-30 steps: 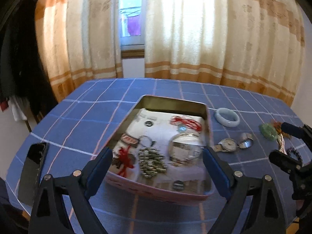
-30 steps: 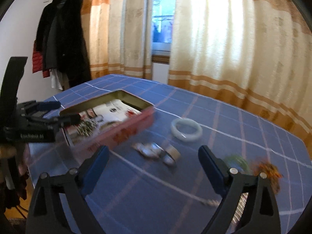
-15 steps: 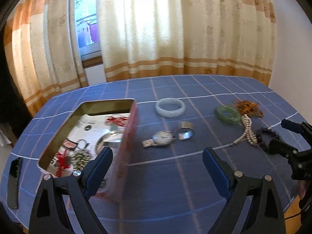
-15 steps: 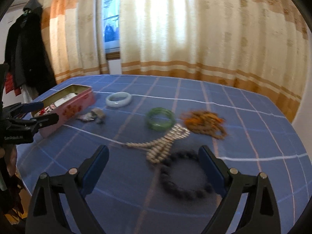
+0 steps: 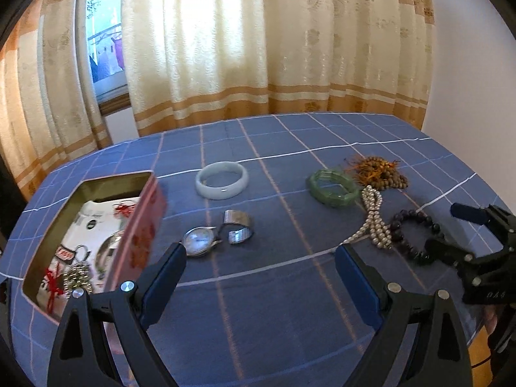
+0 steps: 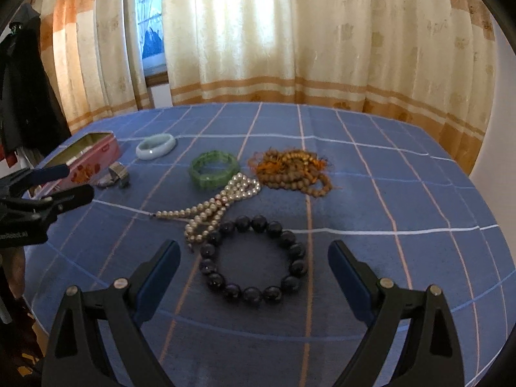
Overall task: Organize jewelry
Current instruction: 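Withdraw both open tools from the tin toward the remaining jewelry, then grasp the pearl necklace with the left tool while the right tool grasps the black bead bracelet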
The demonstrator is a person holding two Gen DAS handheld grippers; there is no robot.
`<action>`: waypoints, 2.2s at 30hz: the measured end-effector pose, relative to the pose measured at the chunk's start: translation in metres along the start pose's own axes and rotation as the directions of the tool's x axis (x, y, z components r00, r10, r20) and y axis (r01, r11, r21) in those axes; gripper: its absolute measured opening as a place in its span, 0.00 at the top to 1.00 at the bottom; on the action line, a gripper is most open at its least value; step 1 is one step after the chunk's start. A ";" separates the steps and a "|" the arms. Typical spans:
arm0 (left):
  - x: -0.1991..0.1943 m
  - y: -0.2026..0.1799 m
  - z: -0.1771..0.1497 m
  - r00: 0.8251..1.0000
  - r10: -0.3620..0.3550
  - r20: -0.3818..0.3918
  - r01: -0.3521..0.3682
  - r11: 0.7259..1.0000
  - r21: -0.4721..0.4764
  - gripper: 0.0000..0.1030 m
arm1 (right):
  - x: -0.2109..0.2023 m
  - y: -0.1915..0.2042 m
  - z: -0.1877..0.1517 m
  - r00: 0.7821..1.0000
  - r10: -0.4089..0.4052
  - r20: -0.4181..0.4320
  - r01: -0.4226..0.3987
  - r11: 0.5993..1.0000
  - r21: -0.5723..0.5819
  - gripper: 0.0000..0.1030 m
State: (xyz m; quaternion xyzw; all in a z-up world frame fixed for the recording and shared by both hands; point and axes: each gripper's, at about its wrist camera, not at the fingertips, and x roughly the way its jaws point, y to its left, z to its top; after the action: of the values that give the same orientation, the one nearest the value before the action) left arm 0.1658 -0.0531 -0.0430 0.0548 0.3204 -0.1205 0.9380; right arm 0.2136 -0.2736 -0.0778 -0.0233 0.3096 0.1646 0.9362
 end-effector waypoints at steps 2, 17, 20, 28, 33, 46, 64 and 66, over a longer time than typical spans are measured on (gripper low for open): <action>0.005 -0.003 0.002 1.000 -0.018 -0.012 0.018 1.000 -0.003 0.09 | 0.005 0.000 0.001 0.999 0.009 -0.031 -0.009 1.000 -0.003 0.08; 0.031 -0.025 0.008 0.998 -0.045 -0.052 0.048 0.998 0.046 0.09 | 0.022 -0.004 -0.001 0.989 -0.021 -0.144 0.018 1.000 -0.020 0.53; 0.034 -0.029 0.010 0.997 -0.048 -0.054 0.050 0.997 0.055 0.09 | 0.019 -0.009 0.001 0.993 -0.016 -0.118 0.015 1.000 -0.004 0.72; 0.043 -0.042 0.013 0.997 -0.047 -0.068 0.052 0.995 0.084 0.09 | 0.013 -0.023 0.004 0.997 -0.053 -0.063 0.054 0.998 0.015 0.96; 0.046 -0.050 0.016 0.996 -0.046 -0.072 0.053 0.994 0.099 0.09 | 0.014 -0.026 0.005 0.997 0.002 -0.079 0.000 1.000 0.019 0.96; 0.049 -0.062 0.018 0.995 -0.069 -0.078 0.077 0.991 0.113 0.09 | 0.013 -0.025 0.003 0.996 0.021 -0.085 -0.019 0.999 0.028 0.61; 0.062 -0.073 0.025 0.985 -0.132 -0.107 0.143 0.984 0.108 0.09 | 0.009 -0.016 0.000 0.999 0.007 -0.051 -0.008 1.000 -0.030 0.85; 0.065 -0.080 0.027 0.981 -0.153 -0.116 0.167 0.978 0.123 0.09 | 0.006 -0.022 0.001 1.000 0.002 -0.029 -0.001 1.000 0.009 0.85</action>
State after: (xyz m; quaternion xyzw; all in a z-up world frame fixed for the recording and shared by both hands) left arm 0.2100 -0.1474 -0.0638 0.0973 0.3646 -0.2135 0.9011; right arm 0.2258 -0.2923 -0.0818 -0.0214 0.3237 0.1636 0.9317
